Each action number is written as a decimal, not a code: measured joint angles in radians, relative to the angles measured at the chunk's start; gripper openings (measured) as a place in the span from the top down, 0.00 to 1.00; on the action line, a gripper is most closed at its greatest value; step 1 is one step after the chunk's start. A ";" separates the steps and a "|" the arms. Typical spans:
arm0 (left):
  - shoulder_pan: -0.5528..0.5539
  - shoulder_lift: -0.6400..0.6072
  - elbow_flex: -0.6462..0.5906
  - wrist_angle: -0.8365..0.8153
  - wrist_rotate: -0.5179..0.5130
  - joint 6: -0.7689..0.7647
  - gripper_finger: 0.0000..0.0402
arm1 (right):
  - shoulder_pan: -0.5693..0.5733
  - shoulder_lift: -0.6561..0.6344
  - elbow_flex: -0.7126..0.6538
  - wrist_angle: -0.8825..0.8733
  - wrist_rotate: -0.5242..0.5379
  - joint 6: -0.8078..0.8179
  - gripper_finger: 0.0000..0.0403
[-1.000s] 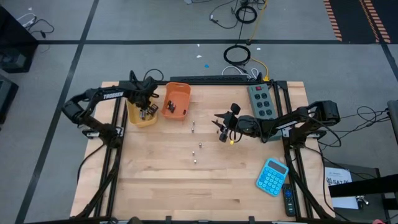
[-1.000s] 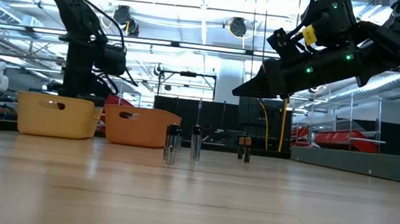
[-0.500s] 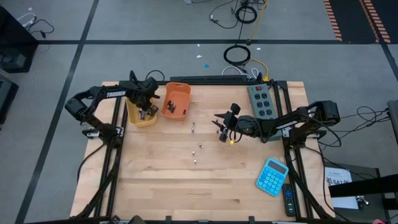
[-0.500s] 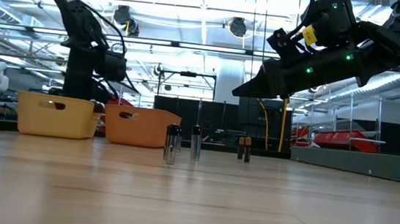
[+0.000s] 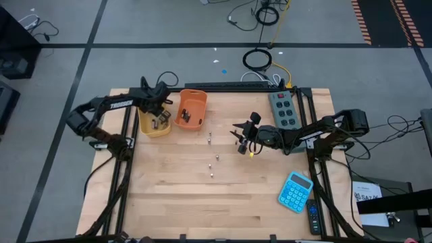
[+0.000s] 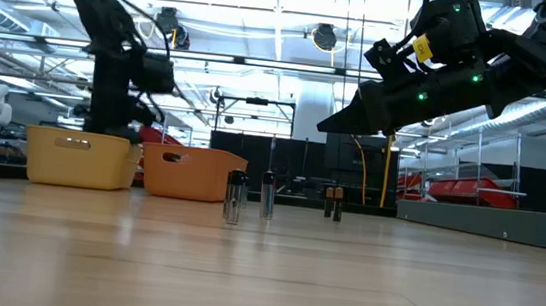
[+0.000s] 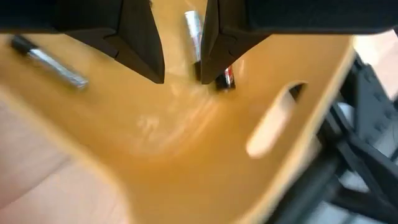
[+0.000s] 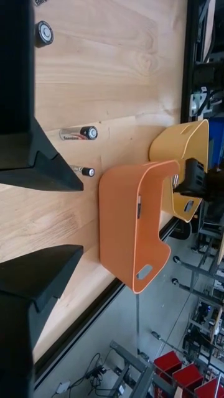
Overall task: Sort batteries
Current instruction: Put the silver battery into the yellow bin
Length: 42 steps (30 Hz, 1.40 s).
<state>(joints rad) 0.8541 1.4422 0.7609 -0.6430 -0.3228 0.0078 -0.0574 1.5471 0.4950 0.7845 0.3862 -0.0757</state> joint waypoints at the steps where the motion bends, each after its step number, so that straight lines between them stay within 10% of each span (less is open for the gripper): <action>1: -0.007 -0.023 0.000 0.004 0.000 0.000 0.71 | 0.000 0.000 0.000 0.000 0.000 0.000 0.65; 18: -0.428 -0.261 0.000 0.145 0.219 0.083 0.71 | 0.000 0.000 0.000 0.002 0.002 0.004 0.65; 29: -0.700 -0.170 0.000 0.327 0.326 0.131 0.71 | 0.000 0.000 0.000 -0.003 0.002 0.004 0.65; 42: -0.730 0.057 0.000 0.435 0.368 -0.050 0.71 | 0.000 0.000 0.000 -0.003 0.001 0.004 0.65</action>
<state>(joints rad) 0.1238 1.4992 0.7612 -0.2082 0.0452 -0.0424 -0.0570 1.5471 0.4953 0.7811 0.3874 -0.0715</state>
